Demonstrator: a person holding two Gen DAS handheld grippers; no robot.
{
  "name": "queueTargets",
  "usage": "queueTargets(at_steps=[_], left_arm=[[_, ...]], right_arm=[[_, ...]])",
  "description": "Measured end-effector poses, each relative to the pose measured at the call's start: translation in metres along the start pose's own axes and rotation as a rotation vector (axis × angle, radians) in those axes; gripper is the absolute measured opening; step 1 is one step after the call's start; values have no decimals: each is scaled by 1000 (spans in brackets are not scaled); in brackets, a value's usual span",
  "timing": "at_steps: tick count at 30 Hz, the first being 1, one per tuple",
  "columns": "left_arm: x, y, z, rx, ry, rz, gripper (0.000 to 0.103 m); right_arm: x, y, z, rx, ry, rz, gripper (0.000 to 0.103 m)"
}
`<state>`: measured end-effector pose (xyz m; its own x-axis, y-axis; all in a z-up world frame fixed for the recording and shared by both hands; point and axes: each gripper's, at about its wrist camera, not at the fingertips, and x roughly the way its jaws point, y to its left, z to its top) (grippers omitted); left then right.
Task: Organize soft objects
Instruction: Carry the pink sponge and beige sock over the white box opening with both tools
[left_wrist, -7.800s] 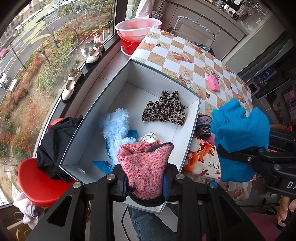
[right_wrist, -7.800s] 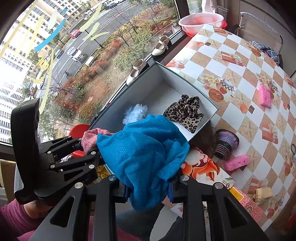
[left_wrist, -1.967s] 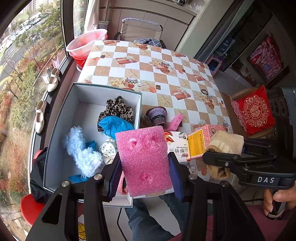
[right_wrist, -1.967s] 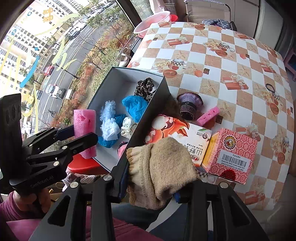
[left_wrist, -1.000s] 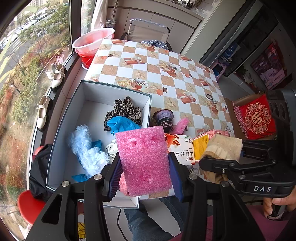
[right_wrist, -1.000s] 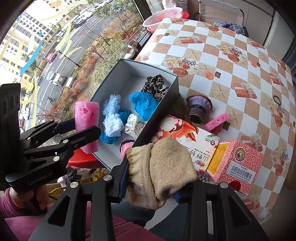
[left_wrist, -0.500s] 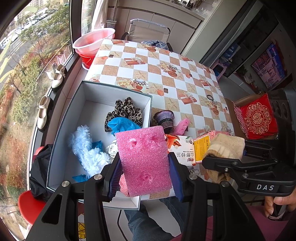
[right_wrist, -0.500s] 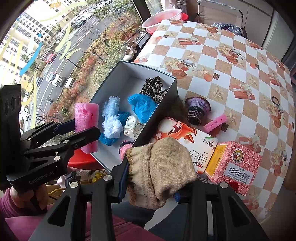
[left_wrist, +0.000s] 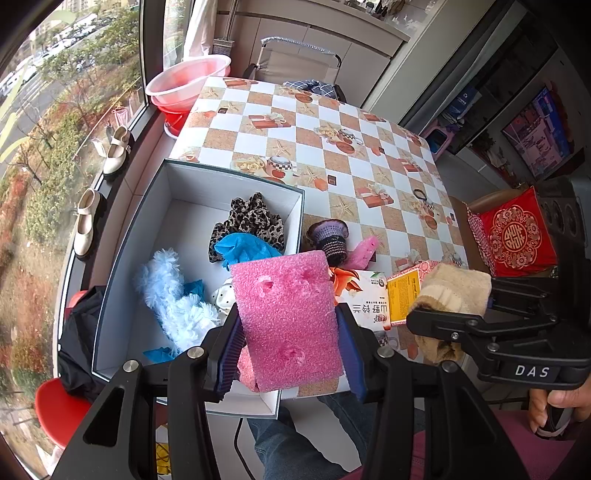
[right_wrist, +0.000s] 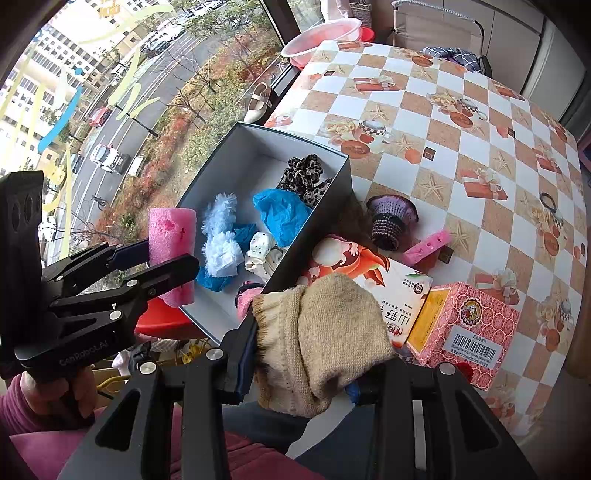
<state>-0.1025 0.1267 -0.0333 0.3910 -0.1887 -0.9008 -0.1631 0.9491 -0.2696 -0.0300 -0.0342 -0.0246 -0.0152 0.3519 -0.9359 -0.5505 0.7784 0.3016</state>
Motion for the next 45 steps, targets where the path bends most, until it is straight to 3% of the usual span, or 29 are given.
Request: queueTargets(at_steps=[17, 45], left_arm=[[2, 20, -1, -71, -12, 22, 52], [31, 80, -13, -240, 35, 146, 52]], right_arm=[[3, 8, 10, -29, -1, -2, 39], [63, 74, 81, -216, 79, 35, 39]])
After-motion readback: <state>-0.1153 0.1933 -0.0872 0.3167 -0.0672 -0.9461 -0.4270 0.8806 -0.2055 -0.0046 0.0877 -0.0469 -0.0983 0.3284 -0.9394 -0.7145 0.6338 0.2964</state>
